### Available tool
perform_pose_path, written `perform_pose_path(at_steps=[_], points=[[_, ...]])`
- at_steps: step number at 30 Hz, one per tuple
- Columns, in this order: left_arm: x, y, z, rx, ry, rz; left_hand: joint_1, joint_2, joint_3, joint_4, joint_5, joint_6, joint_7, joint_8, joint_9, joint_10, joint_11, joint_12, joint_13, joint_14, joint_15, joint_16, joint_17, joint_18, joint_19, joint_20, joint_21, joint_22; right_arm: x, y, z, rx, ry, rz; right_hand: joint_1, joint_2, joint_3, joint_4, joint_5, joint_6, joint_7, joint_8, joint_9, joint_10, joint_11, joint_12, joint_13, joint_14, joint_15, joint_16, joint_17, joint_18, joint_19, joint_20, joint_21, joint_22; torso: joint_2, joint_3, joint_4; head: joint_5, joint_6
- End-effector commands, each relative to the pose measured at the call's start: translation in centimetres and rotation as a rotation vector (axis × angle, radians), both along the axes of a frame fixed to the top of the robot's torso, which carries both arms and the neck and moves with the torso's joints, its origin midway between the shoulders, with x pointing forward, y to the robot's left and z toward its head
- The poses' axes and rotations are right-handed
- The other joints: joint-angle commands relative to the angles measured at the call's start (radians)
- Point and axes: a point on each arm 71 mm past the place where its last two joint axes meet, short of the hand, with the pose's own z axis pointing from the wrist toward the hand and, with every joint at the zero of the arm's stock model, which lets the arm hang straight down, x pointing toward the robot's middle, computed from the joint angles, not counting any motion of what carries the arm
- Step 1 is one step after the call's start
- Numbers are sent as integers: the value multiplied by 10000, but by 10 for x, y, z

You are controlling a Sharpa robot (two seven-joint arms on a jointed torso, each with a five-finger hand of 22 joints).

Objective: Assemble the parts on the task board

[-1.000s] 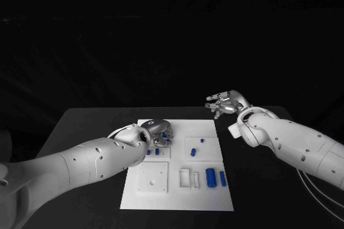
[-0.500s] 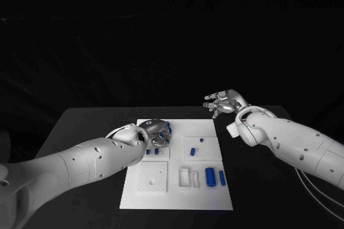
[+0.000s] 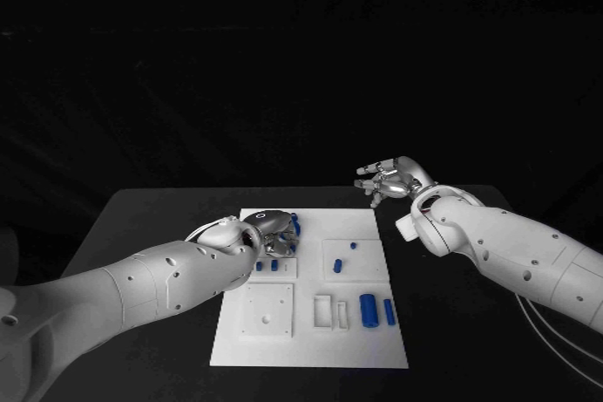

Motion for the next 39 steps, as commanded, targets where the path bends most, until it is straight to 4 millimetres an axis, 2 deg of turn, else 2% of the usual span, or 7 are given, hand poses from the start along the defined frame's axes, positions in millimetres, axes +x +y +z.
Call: perform_pose_path(at_steps=[1,9,13,19,27,33,39], points=[[-2,-2,-9,155,448,-73,-48,114,44,25,43,66,-15,-61,-5,117,-19,-34,-8,41,-68,65,4,56,13,-76,78,208,0,3,0,-56,-31,210,-45,-58,6,-21,44,-56,31,-11,-6,-63,26,69,-11,-62,2,-12,-14,-46,302,60,-35,8,9,0,-11,-1,8],[-2,-1,-14,234,625,-53,-64,232,43,59,-19,207,-27,-55,0,341,-69,-33,-7,140,-72,89,-21,50,41,-88,181,198,-1,4,0,-50,-28,226,-56,-53,8,-17,45,-18,29,-9,-4,-56,21,79,-7,-54,1,-4,-10,-46,306,59,-35,20,14,13,-12,-20,-15],[-2,0,-15,271,674,-6,-46,411,-21,118,59,526,-92,-33,20,780,-168,-14,5,204,-96,122,-18,56,79,-99,235,200,-1,3,1,-47,-29,207,-123,-16,-43,53,-65,-72,24,-12,-6,-21,14,116,13,-8,-6,30,5,-39,349,54,-9,40,2,11,-3,-31,-19],[-1,2,-15,293,682,90,270,623,-26,-127,67,699,-98,-57,11,1295,-314,-26,10,329,-247,262,47,-15,143,-273,454,232,-1,3,1,-50,-36,197,-100,-6,-62,61,-48,-38,22,-8,-3,-27,11,127,24,-13,-6,37,13,-36,344,54,6,50,-3,2,-4,-38,-18],[-1,7,-14,67,498,183,153,580,474,-463,84,731,-105,-56,11,1488,-349,-22,13,414,-294,281,73,1,-39,-338,1047,216,-1,2,1,-54,-51,166,-105,-13,-71,77,-38,-46,25,-12,-5,-39,17,121,23,-27,-3,35,15,-39,327,57,4,53,2,1,1,-7,19],[-1,11,-11,-378,339,271,142,569,506,-490,142,809,-123,-54,14,1544,-365,-25,12,456,-312,282,73,5,-49,-356,1151,206,-1,0,1,-59,-51,145,-105,-13,-71,77,-38,-46,25,-12,-5,-39,17,121,23,-27,-3,35,15,-39,327,57,4,53,-3,-13,3,-28,14],[-1,14,-7,-835,226,369,120,557,544,-499,180,810,-122,-56,13,1531,-363,-28,11,479,-313,275,69,11,-63,-357,1187,200,0,0,0,-62,-52,129,-84,-15,-76,86,-27,-26,23,-9,-4,-39,14,123,23,-28,-4,37,15,-39,327,58,1,55,-8,-4,7,-20,51]])
